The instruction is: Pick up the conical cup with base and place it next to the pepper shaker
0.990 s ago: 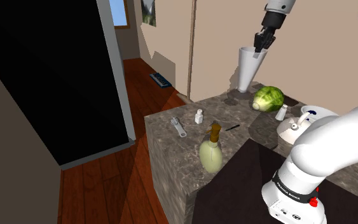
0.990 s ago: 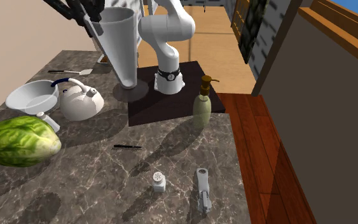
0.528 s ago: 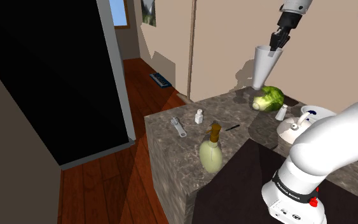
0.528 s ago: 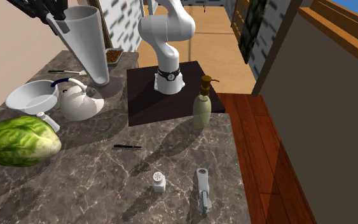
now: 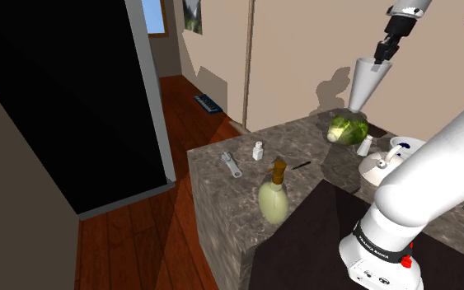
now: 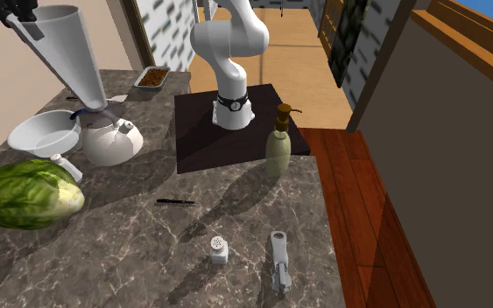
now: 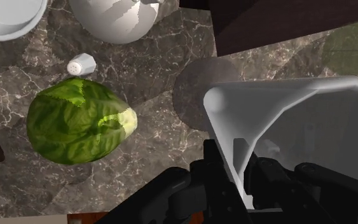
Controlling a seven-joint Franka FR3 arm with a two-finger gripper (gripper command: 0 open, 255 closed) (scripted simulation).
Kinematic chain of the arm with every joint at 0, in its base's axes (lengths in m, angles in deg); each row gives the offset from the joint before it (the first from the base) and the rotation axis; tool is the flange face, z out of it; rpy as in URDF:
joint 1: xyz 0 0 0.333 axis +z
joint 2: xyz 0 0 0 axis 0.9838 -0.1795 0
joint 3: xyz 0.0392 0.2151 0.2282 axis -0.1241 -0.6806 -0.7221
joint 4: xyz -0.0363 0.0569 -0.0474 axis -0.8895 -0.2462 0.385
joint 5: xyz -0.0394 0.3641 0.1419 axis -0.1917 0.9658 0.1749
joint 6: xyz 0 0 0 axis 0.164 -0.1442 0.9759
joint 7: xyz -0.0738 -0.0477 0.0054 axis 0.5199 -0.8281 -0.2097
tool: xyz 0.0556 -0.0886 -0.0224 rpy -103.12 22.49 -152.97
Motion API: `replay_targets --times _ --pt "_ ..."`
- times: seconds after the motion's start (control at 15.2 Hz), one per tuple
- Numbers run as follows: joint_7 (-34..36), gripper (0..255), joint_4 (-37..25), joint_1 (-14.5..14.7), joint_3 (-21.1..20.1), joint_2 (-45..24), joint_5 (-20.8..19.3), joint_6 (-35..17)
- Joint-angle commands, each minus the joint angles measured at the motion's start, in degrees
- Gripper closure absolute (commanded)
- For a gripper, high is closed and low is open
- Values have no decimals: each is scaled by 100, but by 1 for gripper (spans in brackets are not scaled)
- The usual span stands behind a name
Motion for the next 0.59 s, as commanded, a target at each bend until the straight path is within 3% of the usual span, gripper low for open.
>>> replay_targets --times 0.0,0.53 --pt "-261 255 -145 -23 195 -213 100 3" --pt "-239 255 613 -62 144 -32 -24 -630"
